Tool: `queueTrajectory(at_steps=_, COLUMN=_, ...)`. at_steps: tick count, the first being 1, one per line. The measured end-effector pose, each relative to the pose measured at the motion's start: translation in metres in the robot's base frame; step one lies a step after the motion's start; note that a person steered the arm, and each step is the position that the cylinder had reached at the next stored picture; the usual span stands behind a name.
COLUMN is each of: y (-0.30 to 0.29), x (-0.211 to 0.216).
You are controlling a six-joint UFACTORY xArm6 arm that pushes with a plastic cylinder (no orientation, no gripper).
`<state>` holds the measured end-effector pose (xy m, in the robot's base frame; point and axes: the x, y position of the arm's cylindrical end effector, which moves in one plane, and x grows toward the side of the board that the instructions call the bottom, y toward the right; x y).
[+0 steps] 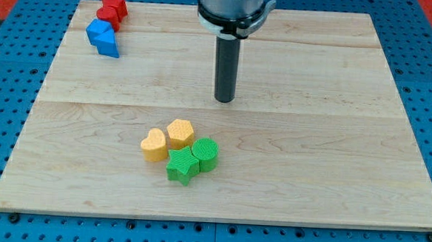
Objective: Place the red star at the top side of the green circle
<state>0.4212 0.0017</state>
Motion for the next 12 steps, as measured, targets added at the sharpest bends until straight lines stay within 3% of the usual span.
queueTrajectory(at_steps=1, y=-0.019, x=0.009)
queueTrajectory(at_steps=2, y=-0.084, x=0.022)
queueTrajectory(at_steps=5, y=-0.005, x=0.043)
queueTrajectory(at_steps=6, y=-0.029, x=0.048)
queueTrajectory(at_steps=7, y=-0.164, x=0.046)
queueTrajectory(at_steps=8, y=-0.258, x=-0.008)
queueTrajectory(at_steps=9, y=-0.306, x=-0.069)
queueTrajectory(at_steps=10, y=-0.307, x=-0.093)
queueTrajectory(at_steps=11, y=-0.307, x=-0.18)
queueTrajectory(at_steps=12, y=-0.272, x=-0.23)
